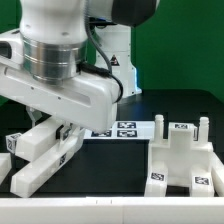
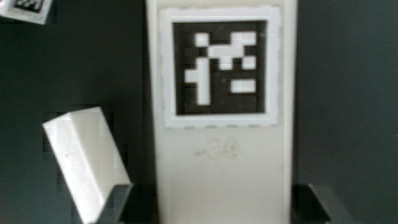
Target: Assemble chair
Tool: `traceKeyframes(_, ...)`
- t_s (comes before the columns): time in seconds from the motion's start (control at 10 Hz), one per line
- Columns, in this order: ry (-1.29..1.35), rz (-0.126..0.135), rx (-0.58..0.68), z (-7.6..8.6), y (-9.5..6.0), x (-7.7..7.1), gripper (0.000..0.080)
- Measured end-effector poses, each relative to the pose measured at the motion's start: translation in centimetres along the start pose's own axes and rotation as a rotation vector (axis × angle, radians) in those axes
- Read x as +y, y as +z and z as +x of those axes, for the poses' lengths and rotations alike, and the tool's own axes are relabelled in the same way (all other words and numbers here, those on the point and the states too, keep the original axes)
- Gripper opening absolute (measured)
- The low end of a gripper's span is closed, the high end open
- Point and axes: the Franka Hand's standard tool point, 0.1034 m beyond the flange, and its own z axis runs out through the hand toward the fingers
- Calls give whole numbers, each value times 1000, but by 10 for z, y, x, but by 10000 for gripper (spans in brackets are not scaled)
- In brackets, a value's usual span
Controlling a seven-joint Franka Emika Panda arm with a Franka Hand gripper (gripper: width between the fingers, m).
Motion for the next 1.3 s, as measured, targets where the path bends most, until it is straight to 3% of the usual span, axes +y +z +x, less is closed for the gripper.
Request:
traceKeyframes(0.1, -6, -24, 4, 0, 0, -2, 287)
traceKeyframes(0.3, -22, -103, 20, 1, 1, -7, 287)
traceKeyframes(0.4, -33, -128, 29, 4, 0, -8, 287)
traceKeyframes(0.8, -69, -302, 55, 9, 4, -17, 287)
traceKeyframes(0.9, -75, -336, 55, 9, 5, -18, 287)
traceKeyframes(1.0, -85, -388, 55, 9, 8, -19, 287)
traceKeyframes(1.1, -89, -401, 55, 11, 8, -17, 287)
traceKeyframes(1.3, -86, -402, 56, 14, 9, -12, 287)
